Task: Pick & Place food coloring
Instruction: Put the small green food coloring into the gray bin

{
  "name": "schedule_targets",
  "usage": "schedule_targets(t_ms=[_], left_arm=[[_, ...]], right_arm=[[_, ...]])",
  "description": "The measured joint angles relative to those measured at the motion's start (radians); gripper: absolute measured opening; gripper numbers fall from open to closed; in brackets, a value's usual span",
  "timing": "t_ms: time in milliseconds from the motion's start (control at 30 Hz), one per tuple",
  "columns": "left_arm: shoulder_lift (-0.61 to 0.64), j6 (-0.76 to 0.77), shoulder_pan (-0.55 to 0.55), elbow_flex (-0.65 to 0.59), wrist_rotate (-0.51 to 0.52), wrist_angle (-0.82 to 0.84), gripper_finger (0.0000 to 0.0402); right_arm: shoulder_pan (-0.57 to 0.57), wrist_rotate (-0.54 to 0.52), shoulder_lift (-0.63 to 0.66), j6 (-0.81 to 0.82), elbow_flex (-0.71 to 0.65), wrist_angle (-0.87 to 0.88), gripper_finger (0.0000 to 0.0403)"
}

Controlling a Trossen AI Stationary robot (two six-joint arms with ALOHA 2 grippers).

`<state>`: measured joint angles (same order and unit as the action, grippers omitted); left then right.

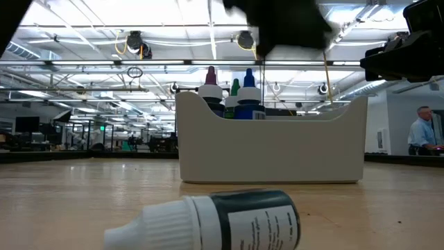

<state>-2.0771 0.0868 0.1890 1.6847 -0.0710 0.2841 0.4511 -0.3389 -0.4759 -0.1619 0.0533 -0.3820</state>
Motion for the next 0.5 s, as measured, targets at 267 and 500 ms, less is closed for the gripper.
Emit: schedule_targets(t_ms=[267,500], left_arm=[[0.423,-0.167,0.19,-0.051,0.276,0.286,0.008],[0.96,-0.079,0.367,-0.554,0.585,0.077,0.0011]], right_arm=[[0.0,0.0,0.0,0.001,0.0,0.006,0.0],[0.0,0.001,-0.001,0.01,0.0,-0.011,0.0]])
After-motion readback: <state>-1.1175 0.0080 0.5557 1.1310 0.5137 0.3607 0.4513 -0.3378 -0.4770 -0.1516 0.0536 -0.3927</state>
